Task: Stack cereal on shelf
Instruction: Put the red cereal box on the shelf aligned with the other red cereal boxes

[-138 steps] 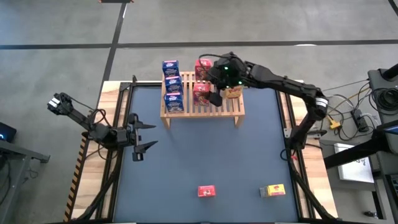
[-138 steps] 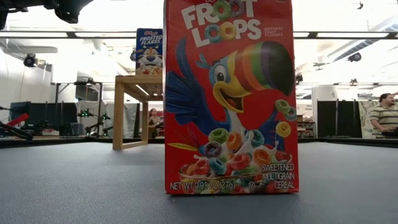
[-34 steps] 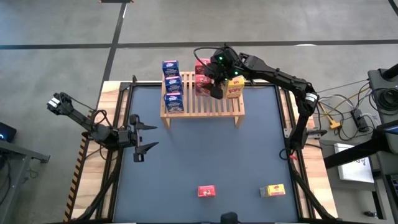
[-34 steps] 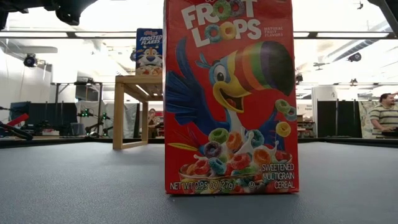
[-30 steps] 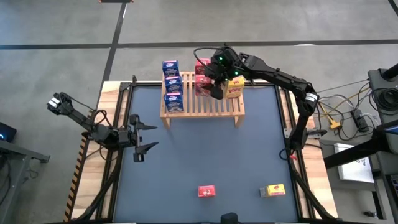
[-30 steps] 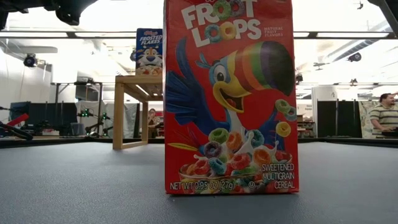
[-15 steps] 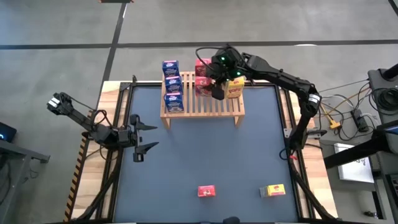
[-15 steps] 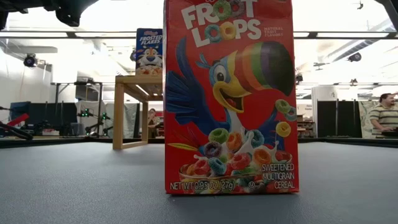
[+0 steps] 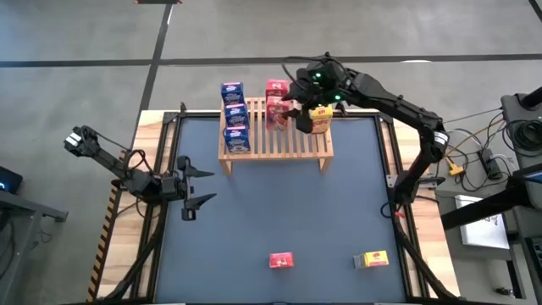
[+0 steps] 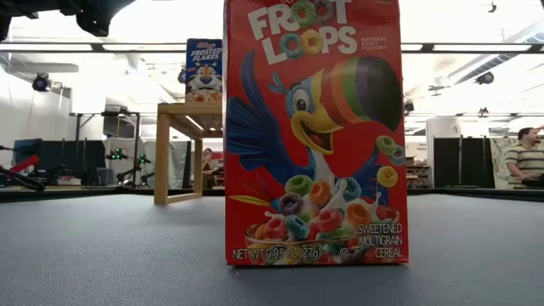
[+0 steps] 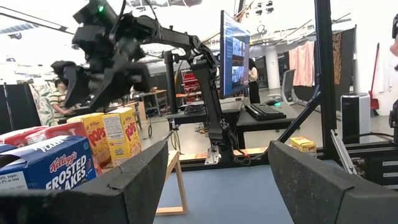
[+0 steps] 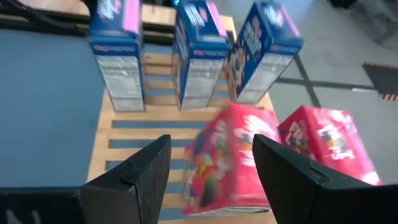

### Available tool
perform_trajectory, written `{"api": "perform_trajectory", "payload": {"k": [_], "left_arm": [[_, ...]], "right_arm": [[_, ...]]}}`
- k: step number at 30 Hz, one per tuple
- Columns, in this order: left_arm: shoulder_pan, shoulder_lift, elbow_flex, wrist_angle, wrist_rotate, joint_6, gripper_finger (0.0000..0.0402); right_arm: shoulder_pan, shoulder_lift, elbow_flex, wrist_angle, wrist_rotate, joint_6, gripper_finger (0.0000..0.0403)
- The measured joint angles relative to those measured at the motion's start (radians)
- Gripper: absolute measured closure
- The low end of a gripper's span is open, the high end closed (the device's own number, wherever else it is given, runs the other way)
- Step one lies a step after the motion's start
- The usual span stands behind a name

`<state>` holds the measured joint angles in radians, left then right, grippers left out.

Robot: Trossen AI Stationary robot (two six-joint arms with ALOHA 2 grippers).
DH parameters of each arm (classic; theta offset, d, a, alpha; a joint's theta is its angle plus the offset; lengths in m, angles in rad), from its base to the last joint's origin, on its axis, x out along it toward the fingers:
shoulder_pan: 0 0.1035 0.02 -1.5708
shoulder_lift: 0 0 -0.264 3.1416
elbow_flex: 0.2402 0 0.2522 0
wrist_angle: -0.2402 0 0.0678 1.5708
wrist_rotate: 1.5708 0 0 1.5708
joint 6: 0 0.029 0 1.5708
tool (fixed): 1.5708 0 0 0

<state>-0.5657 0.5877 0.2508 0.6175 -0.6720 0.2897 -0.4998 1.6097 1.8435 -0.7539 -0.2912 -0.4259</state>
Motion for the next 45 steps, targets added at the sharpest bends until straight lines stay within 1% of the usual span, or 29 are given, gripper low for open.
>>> {"api": "perform_trajectory", "payload": {"k": [7,10,13,16,20,22,25,28,31,38,41,45], "left_arm": [[0.000,0.000,0.003,-0.008,0.000,0.015,0.0141],[0.000,0.006,0.026,-0.017,0.000,0.015,0.0141],[0.000,0.028,0.072,-0.083,0.000,-0.006,0.0141],[0.002,0.101,0.150,-0.232,-0.011,-0.078,0.0141],[0.000,0.256,0.272,-0.394,-0.019,-0.163,0.0141],[-0.005,0.335,0.333,-0.446,-0.017,-0.188,0.0141],[-0.007,0.444,0.408,-0.532,0.020,-0.242,0.0141],[-0.009,0.538,0.466,-0.538,0.088,-0.277,0.0141],[-0.012,0.618,0.507,-0.540,0.141,-0.294,0.0141],[-0.019,0.721,0.556,-0.517,0.141,-0.309,0.0141],[-0.031,0.740,0.544,-0.428,0.143,-0.309,0.0141],[-0.063,0.748,0.479,-0.301,0.165,-0.337,0.0141]], "right_arm": [[0.034,-0.095,0.000,-0.013,0.003,-0.016,0.0186],[0.060,-0.130,0.001,-0.036,0.003,-0.012,0.0186],[0.095,-0.158,-0.004,-0.081,0.003,0.017,0.0186],[0.157,-0.181,-0.020,-0.137,0.004,0.031,0.0186],[0.279,-0.211,-0.079,-0.147,0.010,0.041,0.0186],[0.348,-0.229,-0.123,-0.134,0.073,0.041,0.0187],[0.443,-0.263,-0.217,-0.060,0.206,0.067,0.0187],[0.511,-0.308,-0.339,0.036,0.263,0.105,0.0187],[0.567,-0.360,-0.472,0.151,0.270,0.146,0.0187],[0.664,-0.458,-0.733,0.422,0.281,0.223,0.0187],[0.703,-0.481,-0.823,0.546,0.295,0.235,0.0187],[0.746,-0.492,-0.902,0.649,0.302,0.260,0.0187]]}}
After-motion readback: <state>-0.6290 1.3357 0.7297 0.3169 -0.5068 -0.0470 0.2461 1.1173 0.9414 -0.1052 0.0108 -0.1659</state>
